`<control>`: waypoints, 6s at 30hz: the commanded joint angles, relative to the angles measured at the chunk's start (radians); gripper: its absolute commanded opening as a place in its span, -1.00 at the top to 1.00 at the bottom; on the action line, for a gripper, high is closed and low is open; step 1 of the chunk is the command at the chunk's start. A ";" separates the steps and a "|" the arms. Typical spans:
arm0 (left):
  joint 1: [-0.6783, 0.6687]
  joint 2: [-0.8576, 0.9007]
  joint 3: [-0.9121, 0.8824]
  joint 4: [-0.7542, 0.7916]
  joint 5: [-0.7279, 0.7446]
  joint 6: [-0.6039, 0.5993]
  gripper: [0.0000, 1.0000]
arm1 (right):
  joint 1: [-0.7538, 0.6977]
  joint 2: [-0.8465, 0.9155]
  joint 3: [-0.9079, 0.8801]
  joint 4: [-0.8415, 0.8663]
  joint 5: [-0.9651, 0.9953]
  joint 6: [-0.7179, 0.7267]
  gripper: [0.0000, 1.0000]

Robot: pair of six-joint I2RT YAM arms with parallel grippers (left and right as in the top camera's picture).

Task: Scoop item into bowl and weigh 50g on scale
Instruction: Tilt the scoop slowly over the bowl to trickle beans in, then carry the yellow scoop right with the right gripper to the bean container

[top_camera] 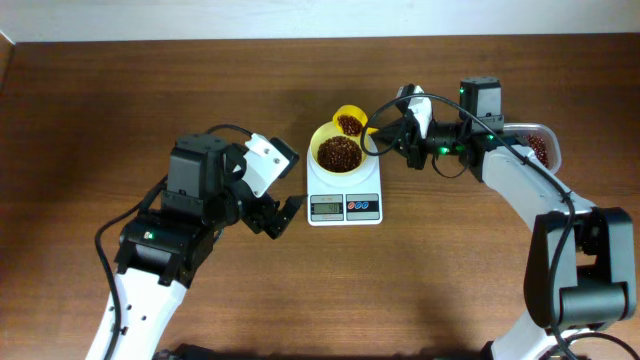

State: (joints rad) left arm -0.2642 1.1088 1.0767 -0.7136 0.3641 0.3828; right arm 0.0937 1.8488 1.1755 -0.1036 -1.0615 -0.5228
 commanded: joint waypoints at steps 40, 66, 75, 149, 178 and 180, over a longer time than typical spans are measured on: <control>0.003 -0.004 -0.003 0.002 0.014 0.016 -0.97 | 0.018 0.000 0.006 -0.013 0.074 0.034 0.92; 0.003 -0.004 -0.003 0.002 0.014 0.015 -0.97 | 0.024 0.000 0.006 -0.014 0.074 0.043 0.92; 0.003 -0.004 -0.003 0.002 0.014 0.016 -0.97 | 0.024 0.000 0.006 -0.013 0.070 0.257 0.92; 0.003 -0.004 -0.003 0.002 0.014 0.015 -0.97 | -0.666 -0.008 0.026 0.193 -0.263 1.417 0.92; 0.003 -0.004 -0.003 0.002 0.014 0.016 -0.97 | -0.791 -0.127 0.026 -0.549 0.030 0.558 0.92; 0.003 -0.004 -0.003 0.002 0.014 0.016 -0.97 | -0.790 -0.127 0.026 -0.586 0.095 0.499 0.92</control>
State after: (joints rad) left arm -0.2642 1.1088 1.0767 -0.7136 0.3641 0.3828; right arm -0.6941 1.7493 1.1950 -0.6682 -1.0622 0.0975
